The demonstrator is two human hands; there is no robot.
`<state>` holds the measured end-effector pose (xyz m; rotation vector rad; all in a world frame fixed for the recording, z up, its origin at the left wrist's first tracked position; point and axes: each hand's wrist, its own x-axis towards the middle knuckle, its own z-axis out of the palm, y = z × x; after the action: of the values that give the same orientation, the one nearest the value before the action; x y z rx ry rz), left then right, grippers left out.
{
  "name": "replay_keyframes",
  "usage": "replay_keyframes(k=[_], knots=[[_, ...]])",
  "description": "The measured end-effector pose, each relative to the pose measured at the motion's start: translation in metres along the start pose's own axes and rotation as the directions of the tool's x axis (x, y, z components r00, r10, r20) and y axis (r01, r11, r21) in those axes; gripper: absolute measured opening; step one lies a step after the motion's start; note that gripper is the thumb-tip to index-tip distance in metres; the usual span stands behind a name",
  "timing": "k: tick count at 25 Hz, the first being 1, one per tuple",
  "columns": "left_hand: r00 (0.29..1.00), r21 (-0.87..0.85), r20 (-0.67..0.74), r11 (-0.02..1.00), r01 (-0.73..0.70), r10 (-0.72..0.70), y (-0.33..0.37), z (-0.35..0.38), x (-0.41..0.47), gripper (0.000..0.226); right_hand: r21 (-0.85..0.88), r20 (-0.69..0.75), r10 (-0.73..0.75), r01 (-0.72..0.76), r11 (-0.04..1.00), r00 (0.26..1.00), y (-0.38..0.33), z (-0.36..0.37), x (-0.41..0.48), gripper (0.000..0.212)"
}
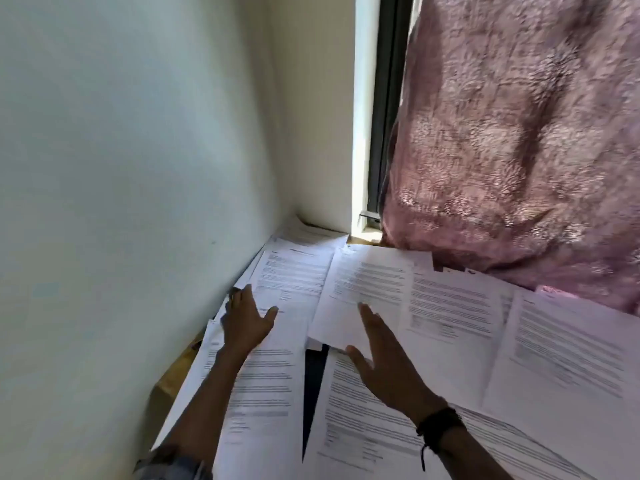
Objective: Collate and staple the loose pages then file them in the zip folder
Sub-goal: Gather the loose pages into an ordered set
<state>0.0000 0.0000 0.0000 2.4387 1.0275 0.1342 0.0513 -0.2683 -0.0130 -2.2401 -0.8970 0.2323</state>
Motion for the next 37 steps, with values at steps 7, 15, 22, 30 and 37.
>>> replay_keyframes(k=[7, 15, 22, 30, 37], knots=[[0.922, 0.246, -0.018, 0.892, 0.378, -0.386, -0.052, -0.032, -0.035, 0.118, 0.255, 0.063, 0.142, -0.153, 0.955, 0.988, -0.044, 0.061, -0.009, 0.057], [0.956, 0.020, -0.005, 0.956, 0.292, -0.292, -0.092, -0.012, -0.064, 0.117, 0.291, 0.216, 0.329, -0.382, 0.877, 0.919, -0.066, 0.106, -0.012, 0.065], [0.939, -0.079, -0.177, 0.955, 0.285, -0.294, -0.102, -0.002, -0.085, 0.100, 0.505, 0.280, 0.340, -0.439, 0.743, 0.898, -0.068, 0.097, -0.026, 0.057], [0.917, -0.292, -0.347, 0.952, 0.094, -0.198, -0.086, -0.041, -0.104, 0.023, 0.634, 0.299, 0.283, -0.411, 0.655, 0.911, -0.071, 0.077, -0.032, 0.061], [0.887, -0.726, -0.439, 0.639, -0.254, -0.146, -0.030, -0.102, -0.149, 0.013, 0.766, 0.288, 0.227, -0.366, 0.529, 0.930, -0.072, 0.026, -0.028, 0.059]])
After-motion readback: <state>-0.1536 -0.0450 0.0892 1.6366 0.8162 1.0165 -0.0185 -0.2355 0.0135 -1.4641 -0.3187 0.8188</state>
